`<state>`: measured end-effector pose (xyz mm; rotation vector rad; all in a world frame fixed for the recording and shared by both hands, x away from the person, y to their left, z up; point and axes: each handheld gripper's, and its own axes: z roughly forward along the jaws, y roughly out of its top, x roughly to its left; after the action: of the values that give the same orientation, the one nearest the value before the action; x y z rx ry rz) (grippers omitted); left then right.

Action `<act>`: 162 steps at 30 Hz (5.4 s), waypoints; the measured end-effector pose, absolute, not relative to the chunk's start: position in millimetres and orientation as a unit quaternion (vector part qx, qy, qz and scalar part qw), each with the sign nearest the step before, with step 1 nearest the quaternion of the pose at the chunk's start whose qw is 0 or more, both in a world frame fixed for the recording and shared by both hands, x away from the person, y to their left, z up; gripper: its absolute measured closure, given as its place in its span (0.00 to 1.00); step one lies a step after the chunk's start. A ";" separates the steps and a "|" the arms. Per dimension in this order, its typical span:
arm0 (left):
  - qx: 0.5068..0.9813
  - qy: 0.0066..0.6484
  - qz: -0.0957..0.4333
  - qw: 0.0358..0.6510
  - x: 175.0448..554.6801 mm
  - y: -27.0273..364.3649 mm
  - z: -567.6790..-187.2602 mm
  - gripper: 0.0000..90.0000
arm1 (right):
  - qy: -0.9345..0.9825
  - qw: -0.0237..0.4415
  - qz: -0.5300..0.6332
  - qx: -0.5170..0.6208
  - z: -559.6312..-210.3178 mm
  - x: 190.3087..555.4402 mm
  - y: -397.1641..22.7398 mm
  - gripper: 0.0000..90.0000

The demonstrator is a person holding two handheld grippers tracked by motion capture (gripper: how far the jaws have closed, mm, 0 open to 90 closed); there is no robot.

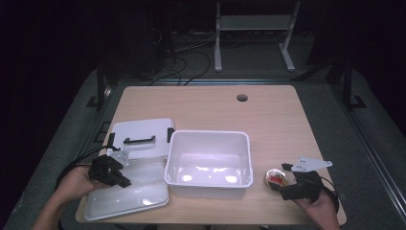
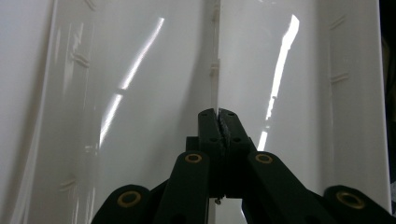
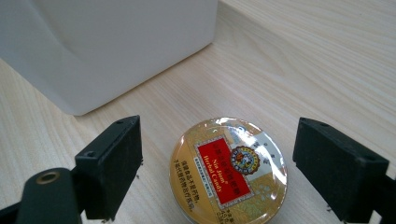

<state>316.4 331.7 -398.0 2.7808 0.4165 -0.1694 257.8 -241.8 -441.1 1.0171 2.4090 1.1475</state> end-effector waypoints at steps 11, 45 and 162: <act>0.977 0.141 -0.067 0.147 321.9 326.8 -410.8 0.99 | 0.839 0.138 0.393 0.351 -442.2 258.3 -238.3 0.17; 0.933 0.180 0.024 0.309 307.4 325.1 -370.1 0.47 | 0.907 0.111 0.235 0.330 -447.6 279.9 -220.0 0.16; 0.882 0.256 0.076 0.388 302.5 342.1 -378.2 0.10 | 0.995 0.065 0.060 0.039 -270.6 326.7 -67.9 0.22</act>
<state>302.5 342.1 -378.2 2.2427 0.6521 0.1945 326.7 -67.9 -270.6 0.1163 3.0038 0.1817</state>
